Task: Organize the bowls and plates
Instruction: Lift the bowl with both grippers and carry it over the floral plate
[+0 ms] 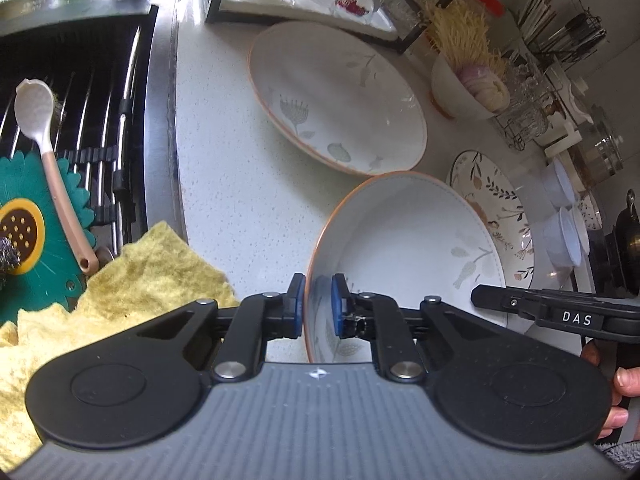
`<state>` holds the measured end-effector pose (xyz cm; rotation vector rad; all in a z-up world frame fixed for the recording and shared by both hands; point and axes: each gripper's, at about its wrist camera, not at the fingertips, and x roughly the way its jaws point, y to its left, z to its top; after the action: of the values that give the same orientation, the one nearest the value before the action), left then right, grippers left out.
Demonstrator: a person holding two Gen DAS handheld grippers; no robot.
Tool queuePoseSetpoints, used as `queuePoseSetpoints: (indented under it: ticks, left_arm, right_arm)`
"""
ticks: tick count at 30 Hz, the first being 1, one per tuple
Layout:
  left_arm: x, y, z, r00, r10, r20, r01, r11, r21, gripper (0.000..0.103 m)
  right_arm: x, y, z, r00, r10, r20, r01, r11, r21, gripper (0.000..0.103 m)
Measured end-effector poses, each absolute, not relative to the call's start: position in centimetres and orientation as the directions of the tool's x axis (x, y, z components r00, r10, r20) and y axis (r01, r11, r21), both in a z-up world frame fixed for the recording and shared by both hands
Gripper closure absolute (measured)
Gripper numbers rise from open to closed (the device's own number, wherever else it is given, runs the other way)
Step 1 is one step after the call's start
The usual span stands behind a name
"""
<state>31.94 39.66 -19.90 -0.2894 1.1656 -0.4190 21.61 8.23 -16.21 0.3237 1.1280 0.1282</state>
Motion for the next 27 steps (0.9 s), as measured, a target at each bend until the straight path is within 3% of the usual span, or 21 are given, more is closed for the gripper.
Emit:
queuePoseSetpoints:
  ticks: [16,27]
  left_arm:
    - [32.9,35.6,-14.4,0.402,-0.479,-0.780,0.173,0.876,-0.449,0.087]
    - [34.4,28.5,-14.6,0.402,-0.446,-0.800,0.144,0.893,-0.425,0.087]
  right_arm:
    - [22.6,2.6,-11.6,0.537,0.345,-0.770,0.019,0.907,0.420,0.089]
    - [24.5,-3.9,-12.2,0.550,0.357,-0.755,0.000,0.904,0.427,0.089]
